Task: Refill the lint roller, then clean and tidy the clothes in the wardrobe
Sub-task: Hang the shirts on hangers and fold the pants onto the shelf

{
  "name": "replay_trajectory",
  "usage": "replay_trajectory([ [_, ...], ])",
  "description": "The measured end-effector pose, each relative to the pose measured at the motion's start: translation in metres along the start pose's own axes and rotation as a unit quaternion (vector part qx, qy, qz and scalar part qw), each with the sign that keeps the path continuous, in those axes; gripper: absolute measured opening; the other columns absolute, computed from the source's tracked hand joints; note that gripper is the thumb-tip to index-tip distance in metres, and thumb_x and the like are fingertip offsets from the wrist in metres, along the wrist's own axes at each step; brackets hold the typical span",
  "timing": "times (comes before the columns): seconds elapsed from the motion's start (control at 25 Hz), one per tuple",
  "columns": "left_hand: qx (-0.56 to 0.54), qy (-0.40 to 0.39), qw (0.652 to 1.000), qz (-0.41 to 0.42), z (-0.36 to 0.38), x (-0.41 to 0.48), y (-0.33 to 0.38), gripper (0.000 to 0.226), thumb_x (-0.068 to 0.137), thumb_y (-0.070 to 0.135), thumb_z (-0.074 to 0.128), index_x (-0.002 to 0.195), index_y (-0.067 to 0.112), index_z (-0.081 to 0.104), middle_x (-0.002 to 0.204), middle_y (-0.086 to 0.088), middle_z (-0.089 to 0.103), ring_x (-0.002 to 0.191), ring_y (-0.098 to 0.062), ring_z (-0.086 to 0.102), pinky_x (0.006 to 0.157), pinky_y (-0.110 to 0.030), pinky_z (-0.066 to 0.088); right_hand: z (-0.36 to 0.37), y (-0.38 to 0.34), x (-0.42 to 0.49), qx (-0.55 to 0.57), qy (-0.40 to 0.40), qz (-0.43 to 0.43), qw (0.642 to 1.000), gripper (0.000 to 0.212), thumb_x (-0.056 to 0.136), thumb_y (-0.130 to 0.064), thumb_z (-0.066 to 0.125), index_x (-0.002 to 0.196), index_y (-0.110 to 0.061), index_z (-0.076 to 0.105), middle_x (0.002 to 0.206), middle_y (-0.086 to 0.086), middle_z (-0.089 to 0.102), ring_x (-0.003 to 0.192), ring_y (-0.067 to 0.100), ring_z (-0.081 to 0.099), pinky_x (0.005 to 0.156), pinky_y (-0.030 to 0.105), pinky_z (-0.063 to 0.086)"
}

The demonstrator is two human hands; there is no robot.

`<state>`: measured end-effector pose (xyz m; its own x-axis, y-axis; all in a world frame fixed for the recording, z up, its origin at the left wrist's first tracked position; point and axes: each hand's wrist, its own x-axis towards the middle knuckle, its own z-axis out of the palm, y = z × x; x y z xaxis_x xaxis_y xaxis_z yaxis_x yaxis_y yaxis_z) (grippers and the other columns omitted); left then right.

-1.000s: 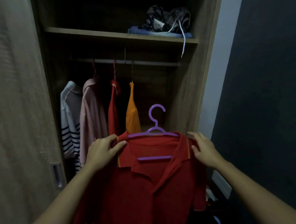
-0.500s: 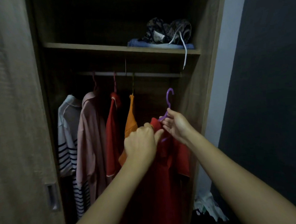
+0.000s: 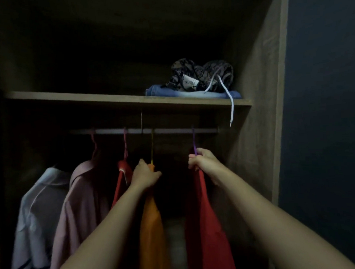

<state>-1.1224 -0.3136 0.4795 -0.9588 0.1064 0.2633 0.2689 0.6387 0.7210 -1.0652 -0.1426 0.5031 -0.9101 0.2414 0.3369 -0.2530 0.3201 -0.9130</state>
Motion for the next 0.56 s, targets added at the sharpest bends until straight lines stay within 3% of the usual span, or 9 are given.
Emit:
replay_trajectory([
  [0.12,-0.032,-0.066,0.997,0.012,0.014,0.017,-0.010,0.061,0.085,0.006,0.051,0.142,0.015,0.032,0.127,-0.014,0.053,0.111,-0.028,0.055,0.089,-0.029,0.046,0.006,-0.001,0.039,0.005,0.011,-0.002,1.000,0.037,0.051,-0.005,0.054,0.088,-0.007,0.059,0.073,0.002,0.055,0.058,0.012,0.047,0.044,0.016,0.036],
  [0.24,-0.046,-0.072,0.995,0.045,0.023,0.026,-0.014,0.061,0.084,0.001,0.046,0.142,0.016,0.031,0.124,-0.012,0.054,0.109,-0.025,0.056,0.082,-0.024,0.045,0.012,-0.005,0.073,-0.009,0.046,0.003,0.999,0.035,0.041,-0.015,0.052,0.075,-0.009,0.059,0.061,0.004,0.051,0.057,0.016,0.047,0.050,0.024,0.036],
  [0.36,-0.032,-0.078,0.995,0.059,0.025,0.028,-0.014,0.065,0.084,-0.001,0.044,0.143,0.016,0.025,0.118,-0.010,0.054,0.103,-0.022,0.057,0.080,-0.023,0.046,0.021,0.001,0.089,-0.023,0.051,0.017,0.998,0.009,0.054,-0.013,0.055,0.063,-0.016,0.053,0.061,0.001,0.050,0.058,0.015,0.046,0.051,0.024,0.034],
  [0.44,-0.021,-0.088,0.994,0.064,0.024,0.027,-0.016,0.066,0.083,-0.002,0.044,0.144,0.015,0.023,0.110,-0.005,0.052,0.094,-0.017,0.054,0.078,-0.022,0.047,0.026,0.018,0.095,-0.039,0.048,0.033,0.998,0.017,0.070,-0.003,0.053,0.060,-0.017,0.052,0.060,0.001,0.050,0.058,0.013,0.044,0.051,0.022,0.033],
  [0.56,0.030,-0.089,0.994,0.052,0.019,0.022,-0.012,0.065,0.086,0.004,0.048,0.145,0.012,0.021,0.117,-0.009,0.055,0.103,-0.022,0.057,0.085,-0.027,0.049,0.031,0.037,0.090,-0.042,0.045,0.068,0.996,0.003,0.063,-0.012,0.055,0.065,-0.012,0.058,0.063,0.004,0.051,0.059,0.015,0.047,0.050,0.022,0.033],
])
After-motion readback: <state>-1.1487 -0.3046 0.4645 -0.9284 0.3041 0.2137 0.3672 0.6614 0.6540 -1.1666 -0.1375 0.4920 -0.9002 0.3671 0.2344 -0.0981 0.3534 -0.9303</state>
